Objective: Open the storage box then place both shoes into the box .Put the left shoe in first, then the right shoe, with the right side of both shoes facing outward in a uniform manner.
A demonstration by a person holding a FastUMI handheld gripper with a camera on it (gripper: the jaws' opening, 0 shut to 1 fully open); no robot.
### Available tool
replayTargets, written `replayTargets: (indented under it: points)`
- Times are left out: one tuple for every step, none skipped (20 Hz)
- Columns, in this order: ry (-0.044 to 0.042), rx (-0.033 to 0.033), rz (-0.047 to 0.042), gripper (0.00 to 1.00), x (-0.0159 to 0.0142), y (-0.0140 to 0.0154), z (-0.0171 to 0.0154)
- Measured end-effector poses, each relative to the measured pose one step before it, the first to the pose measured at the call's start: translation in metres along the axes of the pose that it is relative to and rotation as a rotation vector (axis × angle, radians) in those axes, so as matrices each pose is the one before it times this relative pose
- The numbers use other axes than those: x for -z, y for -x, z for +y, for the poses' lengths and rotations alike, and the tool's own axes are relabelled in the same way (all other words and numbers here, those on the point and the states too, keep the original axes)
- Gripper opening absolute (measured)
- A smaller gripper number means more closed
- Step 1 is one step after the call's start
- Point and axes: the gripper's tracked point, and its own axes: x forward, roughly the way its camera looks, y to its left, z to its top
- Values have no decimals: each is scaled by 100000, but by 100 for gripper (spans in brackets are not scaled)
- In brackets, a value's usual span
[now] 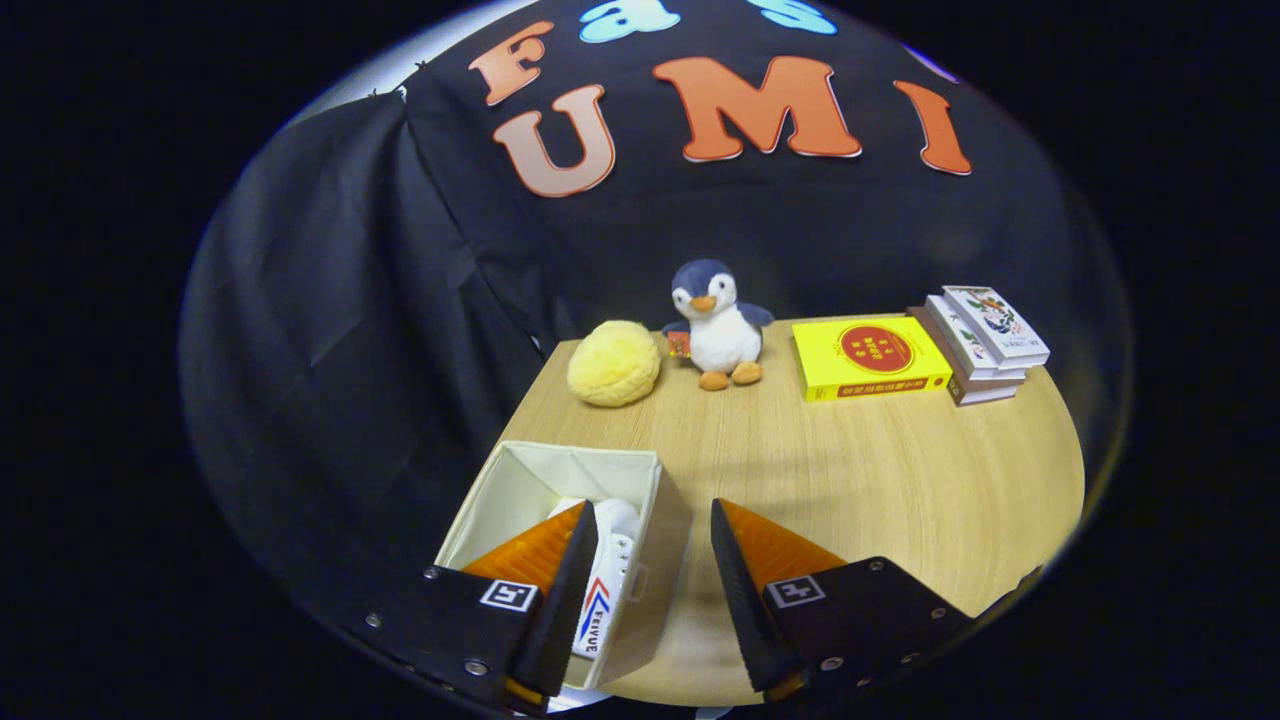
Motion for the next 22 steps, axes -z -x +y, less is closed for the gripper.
replayTargets:
  points:
    - [389,-83,-4267,72,-1104,504,-873]
    - [722,-47,-4133,75,-982,726,-916]
    - [1167,164,-3970,78,-1012,596,-1072]
    - [938,431,-3754,83,-912,825,-944]
    - [933,148,-3718,86,-999,533,-939]
    - [584,376,-3459,89,-844,468,-960]
    - [722,221,-3417,91,-916,459,-967]
    - [1012,1614,-3033,93,-779,453,-1326]
    - [845,1688,-3208,94,-728,423,-1416]
    - [51,765,-3237,95,-754,351,-952]
    - [-284,-139,-4003,95,-1033,409,-705]
    - [-221,-156,-4525,95,-1273,515,-584]
    - [619,-268,-4983,95,-1282,396,-758]
    - [935,1100,-3895,95,-931,376,-1075]
    - [1208,1213,-2961,95,-657,358,-1067]
    - [990,1000,-2239,96,-610,424,-773]
    - [719,460,-2653,96,-755,246,-506]
    - [916,206,-3351,96,-1006,299,-427]
    - [899,298,-3418,96,-913,190,-478]
    - [917,93,-2865,96,-738,294,-315]
    - [543,196,-1565,96,-480,217,-280]
    - [127,-1,-922,96,-150,223,-108]
